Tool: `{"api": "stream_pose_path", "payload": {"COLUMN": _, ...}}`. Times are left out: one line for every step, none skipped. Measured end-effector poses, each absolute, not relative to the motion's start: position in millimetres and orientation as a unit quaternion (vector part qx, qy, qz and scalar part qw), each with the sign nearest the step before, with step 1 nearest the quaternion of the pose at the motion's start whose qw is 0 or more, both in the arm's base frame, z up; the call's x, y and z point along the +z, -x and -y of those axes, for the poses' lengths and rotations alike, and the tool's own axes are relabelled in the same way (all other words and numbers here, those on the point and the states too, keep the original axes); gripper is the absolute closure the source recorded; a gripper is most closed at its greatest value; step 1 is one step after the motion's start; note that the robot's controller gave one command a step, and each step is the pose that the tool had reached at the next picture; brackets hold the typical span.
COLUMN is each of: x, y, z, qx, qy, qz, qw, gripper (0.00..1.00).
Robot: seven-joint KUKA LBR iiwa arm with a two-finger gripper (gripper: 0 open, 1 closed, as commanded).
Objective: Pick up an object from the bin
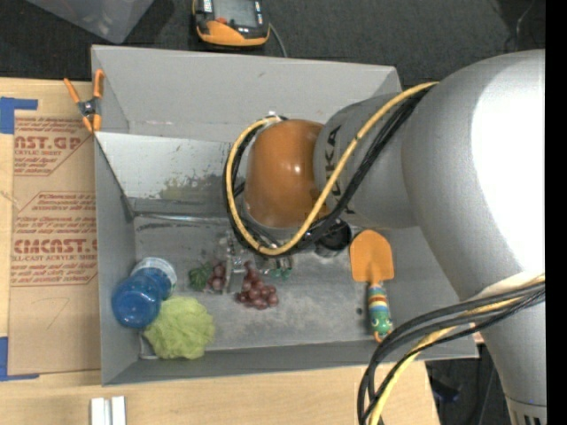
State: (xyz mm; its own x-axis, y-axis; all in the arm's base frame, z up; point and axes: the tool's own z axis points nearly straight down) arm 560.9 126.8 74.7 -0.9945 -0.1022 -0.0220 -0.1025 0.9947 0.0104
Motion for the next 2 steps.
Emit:
{"api": "stream_pose_path", "payload": {"x": 75, "y": -560.9, "z": -127, "qx": 0.006, "qy": 0.051, "qz": -0.999, "qw": 0.011, "gripper": 1.00}}
{"api": "stream_pose_path", "payload": {"x": 109, "y": -556.6, "z": -126, "qx": 0.004, "qy": 0.051, "qz": -0.999, "qw": 0.003, "gripper": 1.00}}
